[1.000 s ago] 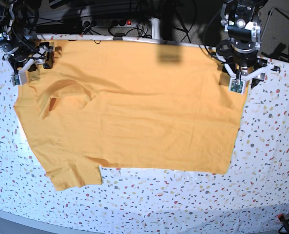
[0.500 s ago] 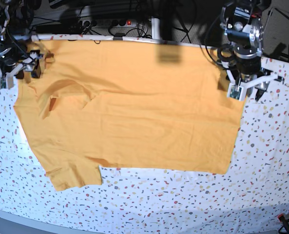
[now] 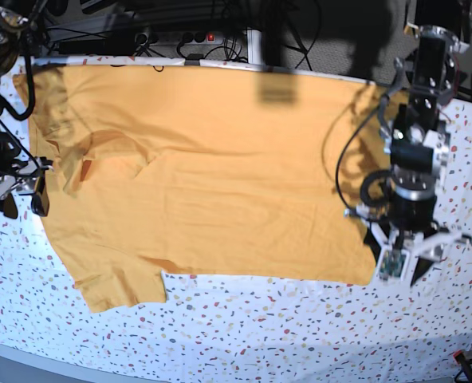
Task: Fold the T-shirt properly
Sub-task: 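Move both grippers outward to the shirt's side edges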
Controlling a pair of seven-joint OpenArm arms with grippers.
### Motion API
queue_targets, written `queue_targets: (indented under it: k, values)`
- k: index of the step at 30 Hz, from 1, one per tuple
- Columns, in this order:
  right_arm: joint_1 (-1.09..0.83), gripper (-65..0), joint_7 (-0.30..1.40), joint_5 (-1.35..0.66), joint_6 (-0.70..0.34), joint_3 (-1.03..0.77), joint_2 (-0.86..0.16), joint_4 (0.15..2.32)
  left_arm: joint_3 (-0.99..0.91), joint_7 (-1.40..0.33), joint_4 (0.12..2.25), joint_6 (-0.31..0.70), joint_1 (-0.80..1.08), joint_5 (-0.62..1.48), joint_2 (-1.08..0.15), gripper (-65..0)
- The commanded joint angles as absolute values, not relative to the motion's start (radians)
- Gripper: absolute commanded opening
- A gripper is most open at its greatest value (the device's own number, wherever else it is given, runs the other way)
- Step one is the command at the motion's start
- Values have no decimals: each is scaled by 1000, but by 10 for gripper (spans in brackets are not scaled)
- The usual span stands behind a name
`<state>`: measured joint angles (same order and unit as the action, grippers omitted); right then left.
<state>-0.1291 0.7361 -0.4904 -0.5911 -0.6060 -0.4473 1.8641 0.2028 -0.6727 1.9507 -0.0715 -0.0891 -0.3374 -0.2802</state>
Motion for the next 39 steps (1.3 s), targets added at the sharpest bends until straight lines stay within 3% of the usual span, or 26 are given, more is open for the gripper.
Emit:
queue_targets:
  k: [1,17,26,31,39]
  values:
    - [-117,-290,737,-508,-583,-615,-481,1899,197,-650,1970,-80,-138,-331,-292,-405]
    - [-116,-290,766,-584,-583,-689,-509,1967,197,-629,1950,-73,-461,-204,-316,-405]
    - [-101,-289,768,-627,-583,-689,-509,1967,197,-590,1642,-64,-715,-144,-316,-405]
    - [-70,-290,777,-638,-583,-689,-507,1967,197,-544,1369,17,-862,-111,-316,-405]
    - [-67,-290,832,-640,-583,-689,-507,1967,197,-429,742,340,-1060,246,-316,-405]
